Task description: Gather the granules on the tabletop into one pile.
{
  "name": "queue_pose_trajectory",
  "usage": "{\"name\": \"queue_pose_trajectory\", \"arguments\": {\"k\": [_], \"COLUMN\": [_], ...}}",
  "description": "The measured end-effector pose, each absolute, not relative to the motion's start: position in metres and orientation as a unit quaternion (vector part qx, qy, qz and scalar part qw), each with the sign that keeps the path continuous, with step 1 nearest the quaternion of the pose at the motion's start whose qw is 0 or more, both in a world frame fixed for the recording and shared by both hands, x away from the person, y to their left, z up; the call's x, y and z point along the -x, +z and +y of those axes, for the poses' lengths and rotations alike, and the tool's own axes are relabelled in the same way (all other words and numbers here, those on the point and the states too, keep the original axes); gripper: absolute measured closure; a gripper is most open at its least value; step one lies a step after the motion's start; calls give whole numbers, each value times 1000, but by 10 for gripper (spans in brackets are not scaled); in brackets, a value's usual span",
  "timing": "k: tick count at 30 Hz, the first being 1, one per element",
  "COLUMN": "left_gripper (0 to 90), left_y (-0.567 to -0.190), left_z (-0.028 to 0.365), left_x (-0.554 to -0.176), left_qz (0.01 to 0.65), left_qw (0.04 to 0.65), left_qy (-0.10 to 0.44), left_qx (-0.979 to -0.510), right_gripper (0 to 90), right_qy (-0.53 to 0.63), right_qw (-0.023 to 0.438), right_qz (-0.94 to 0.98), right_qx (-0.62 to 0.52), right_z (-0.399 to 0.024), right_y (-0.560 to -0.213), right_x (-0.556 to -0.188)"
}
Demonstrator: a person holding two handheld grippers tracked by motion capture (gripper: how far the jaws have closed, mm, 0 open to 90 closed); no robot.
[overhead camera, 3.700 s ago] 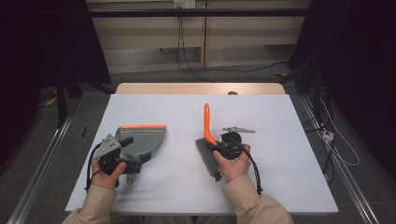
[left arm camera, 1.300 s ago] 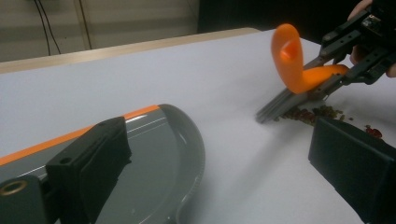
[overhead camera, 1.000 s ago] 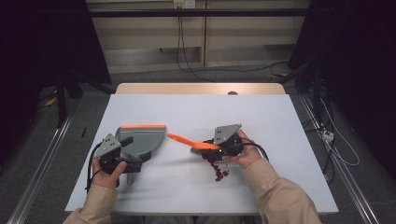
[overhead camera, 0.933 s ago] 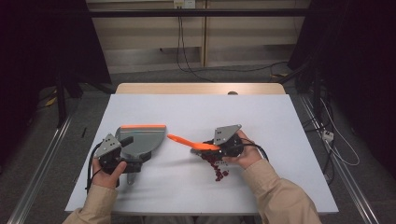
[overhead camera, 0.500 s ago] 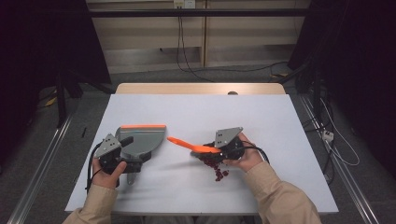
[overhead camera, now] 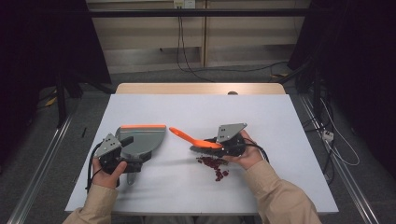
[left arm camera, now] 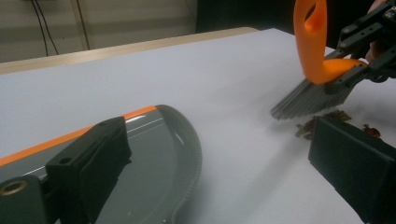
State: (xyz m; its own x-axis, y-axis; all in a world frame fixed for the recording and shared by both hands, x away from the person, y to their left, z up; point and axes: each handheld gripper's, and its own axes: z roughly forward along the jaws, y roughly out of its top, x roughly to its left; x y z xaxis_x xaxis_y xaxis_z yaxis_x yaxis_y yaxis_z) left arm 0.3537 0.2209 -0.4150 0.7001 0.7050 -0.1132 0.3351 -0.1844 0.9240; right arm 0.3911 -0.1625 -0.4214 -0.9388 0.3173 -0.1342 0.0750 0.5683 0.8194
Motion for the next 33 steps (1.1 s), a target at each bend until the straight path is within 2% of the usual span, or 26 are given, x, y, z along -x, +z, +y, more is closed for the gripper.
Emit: {"name": "queue_pose_trajectory", "arguments": {"k": [5, 13, 19, 33], "left_gripper": [52, 51, 52, 52], "left_y": [-415, -415, -415, -416], "left_z": [220, 220, 219, 217], "left_x": [-354, -353, -353, -353], "left_qz": [347, 344, 345, 341], "left_qw": [537, 537, 536, 533], "left_qy": [171, 171, 170, 171], "left_qx": [-749, -751, -751, -755], "right_gripper": [715, 715, 715, 715], "right_qy": [465, 492, 510, 527], "right_qw": [136, 95, 53, -34], "right_qz": [865, 846, 829, 820], "right_qx": [-127, -182, -222, -219], "right_z": [-167, -171, -172, -161], "right_y": [-410, -396, -403, -430], "right_x": [-393, -387, -379, -353]}}
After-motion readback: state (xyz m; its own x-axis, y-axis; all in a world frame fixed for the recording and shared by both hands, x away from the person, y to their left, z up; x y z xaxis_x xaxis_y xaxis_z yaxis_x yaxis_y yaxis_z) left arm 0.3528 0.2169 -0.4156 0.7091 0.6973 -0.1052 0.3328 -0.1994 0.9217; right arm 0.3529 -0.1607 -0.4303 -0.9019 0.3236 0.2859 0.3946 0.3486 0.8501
